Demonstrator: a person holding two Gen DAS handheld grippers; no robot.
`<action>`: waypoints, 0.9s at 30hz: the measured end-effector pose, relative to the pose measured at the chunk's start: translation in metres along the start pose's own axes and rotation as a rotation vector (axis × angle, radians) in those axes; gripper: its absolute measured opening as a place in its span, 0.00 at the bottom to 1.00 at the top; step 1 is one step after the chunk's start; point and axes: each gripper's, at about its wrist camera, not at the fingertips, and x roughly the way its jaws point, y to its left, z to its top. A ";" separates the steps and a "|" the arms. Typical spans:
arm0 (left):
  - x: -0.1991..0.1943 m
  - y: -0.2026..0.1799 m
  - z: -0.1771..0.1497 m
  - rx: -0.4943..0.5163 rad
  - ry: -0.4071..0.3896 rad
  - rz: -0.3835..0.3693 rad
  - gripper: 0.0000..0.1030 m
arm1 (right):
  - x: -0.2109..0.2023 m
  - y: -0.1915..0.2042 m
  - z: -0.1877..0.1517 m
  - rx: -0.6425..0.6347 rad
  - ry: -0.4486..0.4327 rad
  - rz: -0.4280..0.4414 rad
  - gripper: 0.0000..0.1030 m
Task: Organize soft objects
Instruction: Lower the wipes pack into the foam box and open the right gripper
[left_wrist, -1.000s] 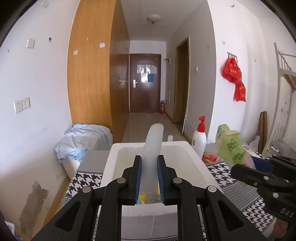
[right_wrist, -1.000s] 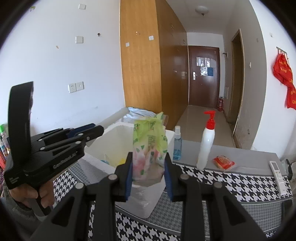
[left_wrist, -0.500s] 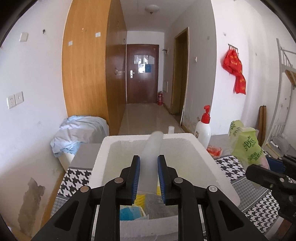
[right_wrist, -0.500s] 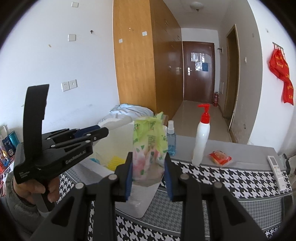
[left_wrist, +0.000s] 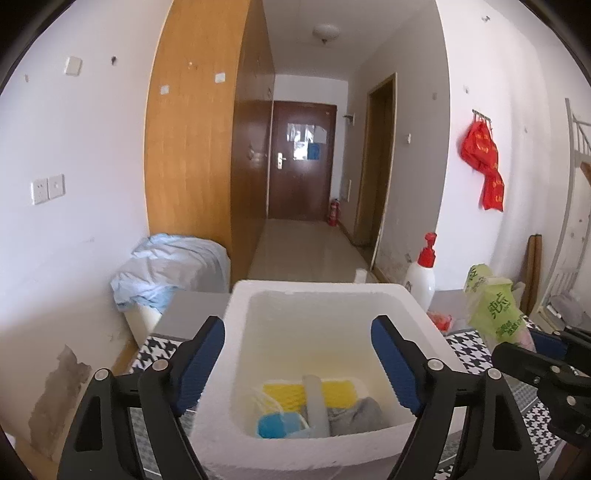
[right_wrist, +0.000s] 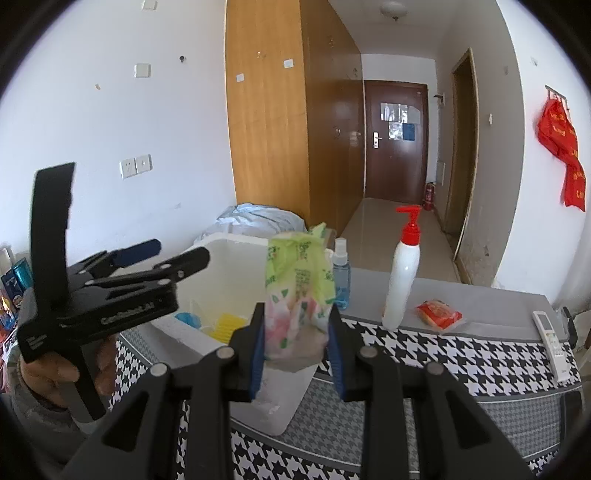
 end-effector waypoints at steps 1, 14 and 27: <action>-0.003 0.001 0.000 0.002 -0.006 0.007 0.84 | 0.001 0.001 0.001 -0.003 0.000 0.002 0.33; -0.032 0.026 -0.003 -0.013 -0.078 0.067 0.98 | 0.013 0.018 0.015 -0.058 -0.010 0.025 0.33; -0.045 0.046 -0.010 -0.022 -0.096 0.099 0.99 | 0.039 0.031 0.027 -0.064 0.021 0.043 0.33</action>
